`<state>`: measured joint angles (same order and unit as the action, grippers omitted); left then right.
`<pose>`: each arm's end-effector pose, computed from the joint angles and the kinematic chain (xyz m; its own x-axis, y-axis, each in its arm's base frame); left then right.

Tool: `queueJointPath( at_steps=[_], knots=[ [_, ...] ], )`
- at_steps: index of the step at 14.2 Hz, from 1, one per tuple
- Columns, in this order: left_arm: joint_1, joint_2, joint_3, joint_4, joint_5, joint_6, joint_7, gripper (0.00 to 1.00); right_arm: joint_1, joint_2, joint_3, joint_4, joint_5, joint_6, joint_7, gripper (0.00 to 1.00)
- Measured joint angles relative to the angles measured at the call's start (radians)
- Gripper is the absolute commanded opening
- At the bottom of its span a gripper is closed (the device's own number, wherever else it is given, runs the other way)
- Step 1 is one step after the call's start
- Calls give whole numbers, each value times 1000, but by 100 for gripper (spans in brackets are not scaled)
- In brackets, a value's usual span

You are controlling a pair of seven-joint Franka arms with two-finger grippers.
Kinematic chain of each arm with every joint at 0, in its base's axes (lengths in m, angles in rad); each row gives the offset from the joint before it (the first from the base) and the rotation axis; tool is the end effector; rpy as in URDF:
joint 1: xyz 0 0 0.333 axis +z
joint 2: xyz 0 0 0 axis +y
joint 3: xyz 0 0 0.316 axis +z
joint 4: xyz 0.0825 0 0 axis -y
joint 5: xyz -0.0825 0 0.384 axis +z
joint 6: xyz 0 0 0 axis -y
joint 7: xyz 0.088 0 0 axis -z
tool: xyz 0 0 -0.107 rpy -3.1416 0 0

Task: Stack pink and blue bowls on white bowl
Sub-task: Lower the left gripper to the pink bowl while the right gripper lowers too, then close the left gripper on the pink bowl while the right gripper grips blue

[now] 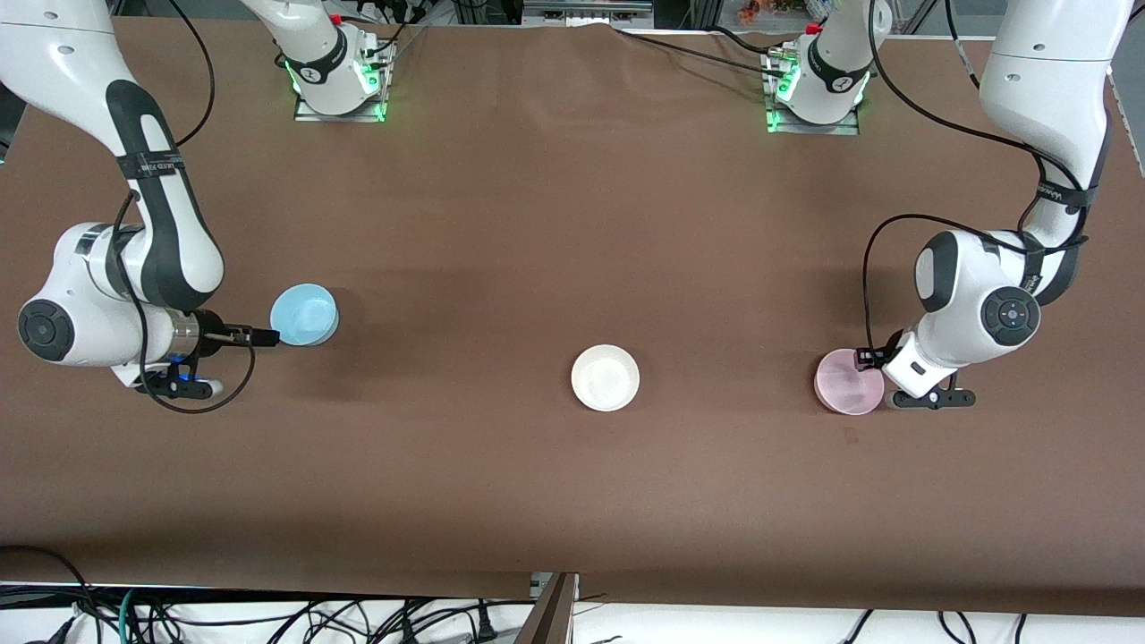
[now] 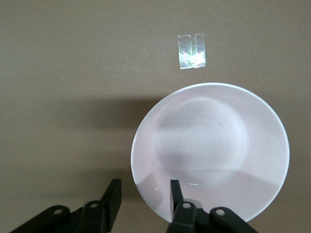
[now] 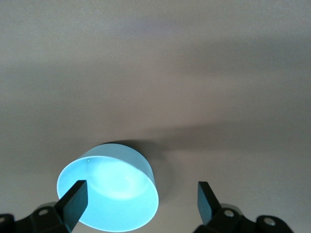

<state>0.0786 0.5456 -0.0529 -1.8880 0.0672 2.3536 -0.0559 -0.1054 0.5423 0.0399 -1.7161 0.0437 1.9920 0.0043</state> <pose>0.6259 0.0184 0.2090 0.9962 0.0396 -0.0780 0.0381 -0.9991 -0.0207 0.6383 -0.0412 0.2551 0.9608 -0.0853 -0.2638 -0.1028 -0.9933 -0.0532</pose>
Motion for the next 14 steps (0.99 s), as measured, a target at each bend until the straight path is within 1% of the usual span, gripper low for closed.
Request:
queueJointPath(
  at_steps=[4,8,9,11,14],
  knots=[
    [0,0,0,0,0,0,1,38,1,-33,4,-16,1,25,0,100],
    [0,0,0,0,0,0,1,36,1,-98,4,-170,4,212,0,100],
    [0,-1,0,0,0,0,1,35,0,-109,4,-202,20,241,0,100],
    [0,-1,0,0,0,0,1,33,0,-119,4,-242,68,273,0,100],
    [0,-1,0,0,0,0,1,33,-2,-120,4,-281,84,311,0,100]
  ],
)
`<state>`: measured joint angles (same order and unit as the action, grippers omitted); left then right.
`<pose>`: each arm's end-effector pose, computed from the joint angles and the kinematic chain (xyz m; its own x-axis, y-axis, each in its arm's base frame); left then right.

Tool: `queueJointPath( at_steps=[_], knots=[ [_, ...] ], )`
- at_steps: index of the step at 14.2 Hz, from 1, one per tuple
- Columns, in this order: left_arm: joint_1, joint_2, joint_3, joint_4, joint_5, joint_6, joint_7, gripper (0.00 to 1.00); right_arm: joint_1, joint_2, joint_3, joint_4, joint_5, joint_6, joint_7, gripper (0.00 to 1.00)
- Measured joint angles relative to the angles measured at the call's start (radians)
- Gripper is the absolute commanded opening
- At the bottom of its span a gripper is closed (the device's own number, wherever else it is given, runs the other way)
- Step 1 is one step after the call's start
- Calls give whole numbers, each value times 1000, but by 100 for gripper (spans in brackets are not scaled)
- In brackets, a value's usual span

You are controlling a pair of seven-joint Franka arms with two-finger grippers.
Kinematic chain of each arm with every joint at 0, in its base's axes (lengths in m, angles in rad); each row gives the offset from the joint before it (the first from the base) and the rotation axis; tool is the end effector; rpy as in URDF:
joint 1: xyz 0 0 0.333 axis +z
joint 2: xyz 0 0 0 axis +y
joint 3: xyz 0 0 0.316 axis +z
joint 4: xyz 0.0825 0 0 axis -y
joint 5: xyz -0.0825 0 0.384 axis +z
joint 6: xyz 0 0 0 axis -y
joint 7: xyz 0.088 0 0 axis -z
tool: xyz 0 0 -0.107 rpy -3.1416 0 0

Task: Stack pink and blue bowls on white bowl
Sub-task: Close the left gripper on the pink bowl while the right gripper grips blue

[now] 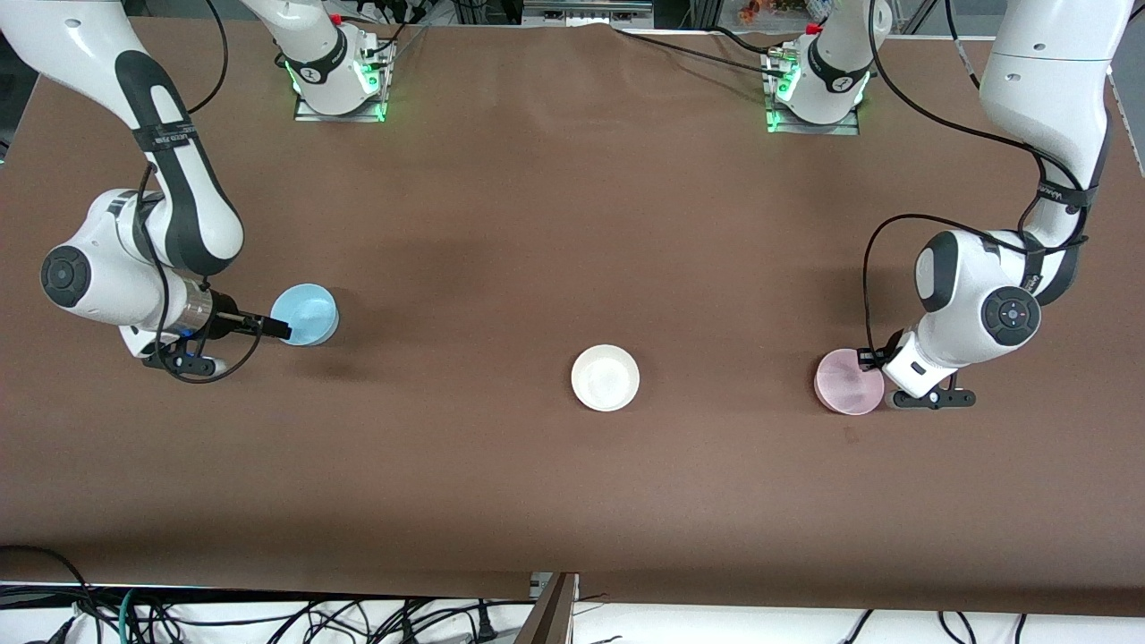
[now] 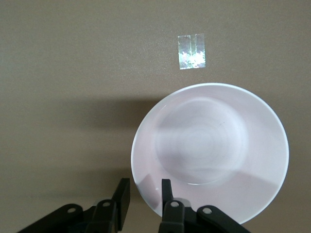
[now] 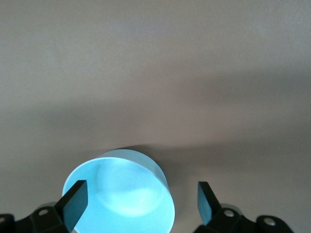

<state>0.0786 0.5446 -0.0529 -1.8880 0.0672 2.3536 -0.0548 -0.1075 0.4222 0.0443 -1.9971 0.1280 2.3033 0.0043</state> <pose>0.6260 0.0184 0.2096 0.9963 0.0385 -0.0770 0.0370 -0.9991 -0.0206 0.5946 -0.0356 0.2378 0.9807 -0.1535 -0.1210 -0.1661 -0.9808 -0.1019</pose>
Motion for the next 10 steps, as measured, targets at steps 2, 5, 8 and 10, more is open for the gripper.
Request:
queueJointPath(
  at_steps=[2,5,8,10],
  knots=[
    [0,0,0,0,0,0,0,29,-7,0,0,-40,1,44,-5,100],
    [0,-1,0,0,0,0,0,27,-24,0,-1,-84,75,82,-63,100],
    [0,-1,0,0,0,0,0,24,-38,0,-2,-94,162,82,-144,100],
    [0,-1,0,0,0,0,0,20,-38,0,-2,-98,168,82,-158,100]
  ],
)
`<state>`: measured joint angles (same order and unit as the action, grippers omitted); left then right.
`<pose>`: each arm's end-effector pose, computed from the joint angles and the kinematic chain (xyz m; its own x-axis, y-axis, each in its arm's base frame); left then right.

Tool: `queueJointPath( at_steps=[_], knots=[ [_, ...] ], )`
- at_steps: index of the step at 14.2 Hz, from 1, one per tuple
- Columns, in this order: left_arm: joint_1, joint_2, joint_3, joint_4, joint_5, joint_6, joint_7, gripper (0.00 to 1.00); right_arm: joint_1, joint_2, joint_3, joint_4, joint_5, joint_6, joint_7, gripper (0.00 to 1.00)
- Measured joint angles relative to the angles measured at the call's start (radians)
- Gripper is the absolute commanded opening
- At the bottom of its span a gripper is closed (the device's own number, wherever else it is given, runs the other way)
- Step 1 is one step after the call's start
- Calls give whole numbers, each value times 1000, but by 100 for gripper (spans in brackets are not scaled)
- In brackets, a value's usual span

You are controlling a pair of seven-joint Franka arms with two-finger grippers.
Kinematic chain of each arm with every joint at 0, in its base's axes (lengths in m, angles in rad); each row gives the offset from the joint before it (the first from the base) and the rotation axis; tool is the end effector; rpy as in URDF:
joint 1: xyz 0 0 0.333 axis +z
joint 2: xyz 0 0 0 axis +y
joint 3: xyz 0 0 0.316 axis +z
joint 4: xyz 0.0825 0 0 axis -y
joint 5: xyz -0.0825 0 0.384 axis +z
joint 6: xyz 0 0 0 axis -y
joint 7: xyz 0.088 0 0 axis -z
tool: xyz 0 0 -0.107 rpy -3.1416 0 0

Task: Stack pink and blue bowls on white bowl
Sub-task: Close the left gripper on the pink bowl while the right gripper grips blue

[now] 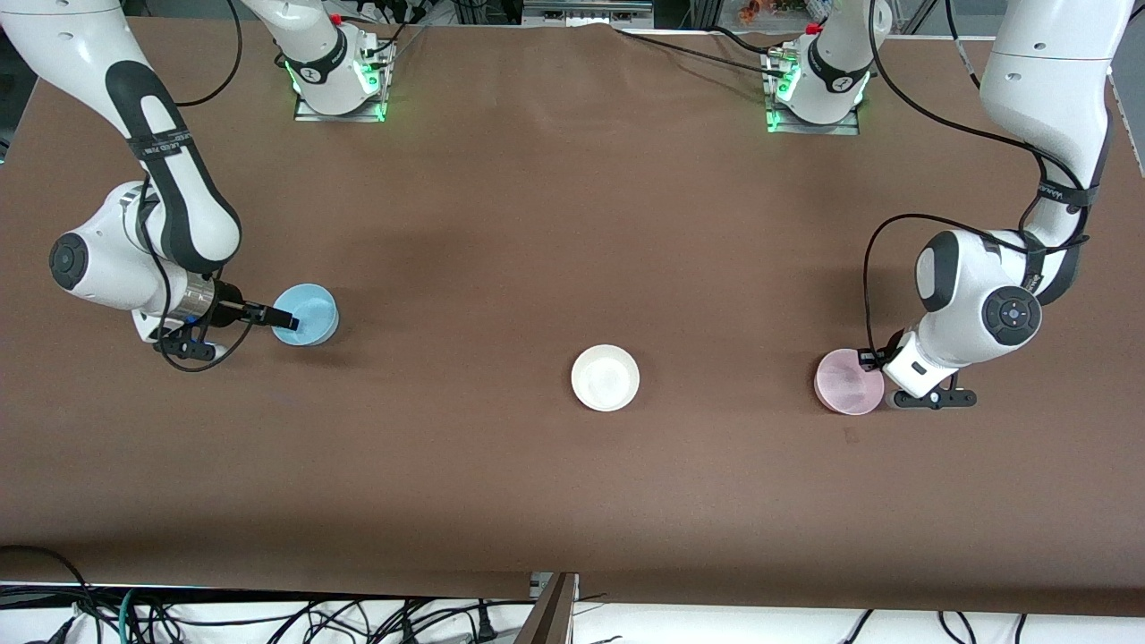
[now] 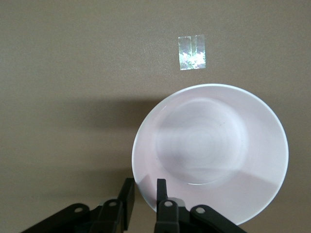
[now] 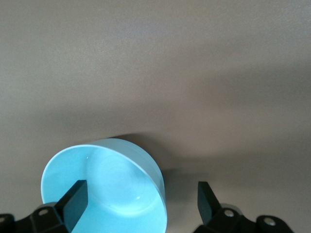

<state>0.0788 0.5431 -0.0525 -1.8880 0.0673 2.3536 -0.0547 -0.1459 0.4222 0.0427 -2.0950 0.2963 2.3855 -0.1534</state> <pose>0.6262 0.0188 0.2105 0.9964 0.0389 -0.0755 0.0374 -0.9991 -0.0210 0.5670 -0.0559 0.2070 0.9783 -0.1670 -0.1228 -0.1900 -0.9594 -0.2087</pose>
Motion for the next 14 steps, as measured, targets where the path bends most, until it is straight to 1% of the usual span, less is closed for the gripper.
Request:
queueJointPath(
  at_steps=[2,4,6,8,9,11,13,14],
  knots=[
    [0,0,0,0,0,0,0,15,-1,0,-1,-6,2,0,-27,100],
    [0,0,0,0,0,0,0,13,-7,0,-2,-14,2,0,-50,100],
    [0,0,0,0,0,0,0,7,-13,0,-4,-18,4,0,-66,100],
    [0,0,0,0,0,0,0,0,-21,0,-4,-24,23,0,-98,100],
    [0,-1,0,0,0,0,0,0,-23,0,-5,-27,37,0,-116,98],
    [0,-3,0,0,0,0,0,0,-24,0,-7,-32,55,-1,-136,89],
    [0,-8,-2,0,0,-1,0,0,-24,0,-7,-35,56,-1,-138,75],
    [0,-10,-2,0,0,-1,0,0,-24,0,-8,-36,56,-2,-138,71]
  ],
)
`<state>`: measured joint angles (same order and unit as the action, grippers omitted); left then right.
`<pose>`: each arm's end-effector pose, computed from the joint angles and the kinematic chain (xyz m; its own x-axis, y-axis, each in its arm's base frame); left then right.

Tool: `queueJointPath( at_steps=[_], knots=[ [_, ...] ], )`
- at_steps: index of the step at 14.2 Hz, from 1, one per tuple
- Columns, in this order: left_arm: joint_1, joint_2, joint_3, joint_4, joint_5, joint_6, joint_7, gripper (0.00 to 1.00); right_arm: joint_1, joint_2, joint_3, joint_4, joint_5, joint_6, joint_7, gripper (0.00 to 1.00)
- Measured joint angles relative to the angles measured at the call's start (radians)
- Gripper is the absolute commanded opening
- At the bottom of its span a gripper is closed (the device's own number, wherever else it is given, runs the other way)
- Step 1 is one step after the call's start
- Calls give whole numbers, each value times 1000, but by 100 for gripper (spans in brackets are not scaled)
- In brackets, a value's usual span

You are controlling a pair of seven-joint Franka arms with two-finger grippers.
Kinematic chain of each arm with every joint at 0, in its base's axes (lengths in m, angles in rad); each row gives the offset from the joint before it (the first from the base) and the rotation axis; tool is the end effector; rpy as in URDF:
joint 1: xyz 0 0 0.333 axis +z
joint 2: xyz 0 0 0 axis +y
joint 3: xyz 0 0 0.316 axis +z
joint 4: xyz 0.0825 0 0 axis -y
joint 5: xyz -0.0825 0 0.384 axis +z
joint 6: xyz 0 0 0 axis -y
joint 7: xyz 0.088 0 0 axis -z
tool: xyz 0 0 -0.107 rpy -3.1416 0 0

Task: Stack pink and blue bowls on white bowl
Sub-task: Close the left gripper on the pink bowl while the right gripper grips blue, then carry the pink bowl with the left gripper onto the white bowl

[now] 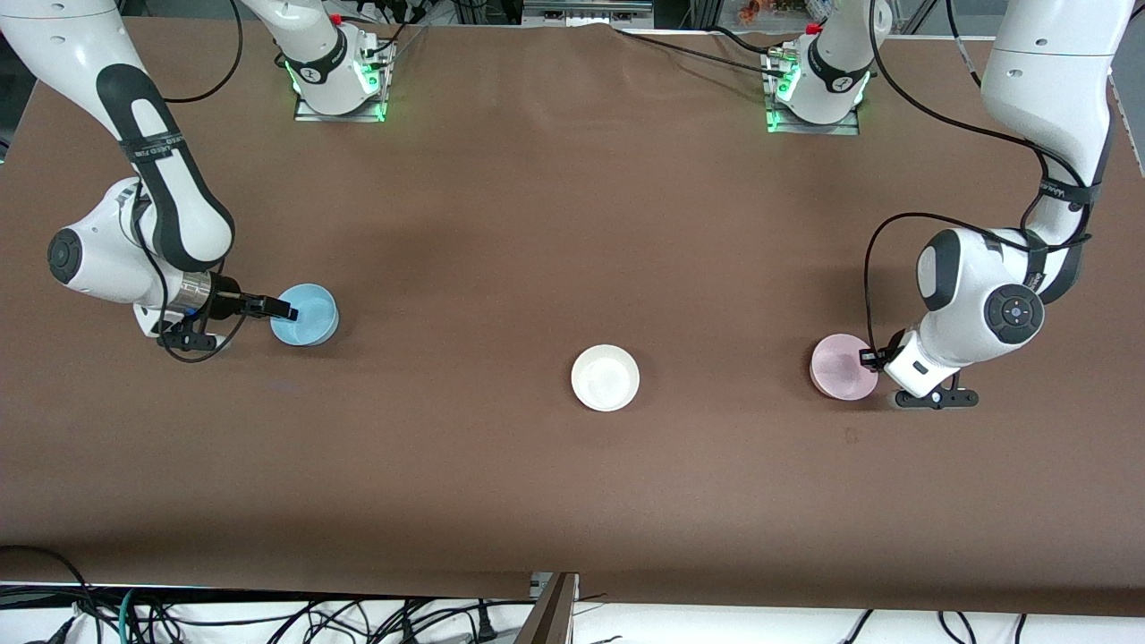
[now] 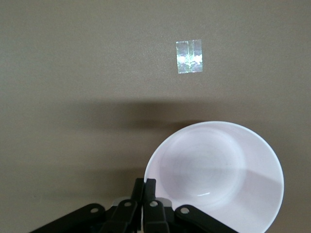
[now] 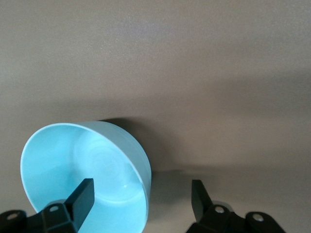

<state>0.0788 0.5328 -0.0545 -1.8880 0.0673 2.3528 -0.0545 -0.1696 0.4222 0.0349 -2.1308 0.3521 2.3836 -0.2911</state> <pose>0.6274 0.0177 0.2170 0.9971 0.0370 -0.0660 0.0357 -0.9992 -0.0204 0.5512 -0.0711 0.1941 0.9860 -0.1051 -0.1296 -0.1353 -0.9580 -0.2528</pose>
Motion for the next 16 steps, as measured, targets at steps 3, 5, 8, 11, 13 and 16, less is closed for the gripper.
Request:
queueJointPath(
  at_steps=[3,5,8,11,13,16],
  knots=[
    [0,-4,-1,0,0,0,0,0,-1,0,-5,-1,1,-1,-17,55],
    [0,-13,-5,3,0,1,-3,0,-1,0,-7,-2,1,-2,-27,51],
    [-2,-29,-14,17,0,2,-39,0,-1,0,-7,-2,1,-2,-29,41],
    [-4,-41,-77,30,0,2,-179,0,-1,0,-7,-2,1,-3,-29,21],
    [-8,-41,-136,31,0,2,-313,0,-1,0,-7,-2,2,-7,-29,6],
    [-40,-41,-207,35,0,3,-521,0,-1,6,-6,-5,2,-11,-30,0]
  ],
)
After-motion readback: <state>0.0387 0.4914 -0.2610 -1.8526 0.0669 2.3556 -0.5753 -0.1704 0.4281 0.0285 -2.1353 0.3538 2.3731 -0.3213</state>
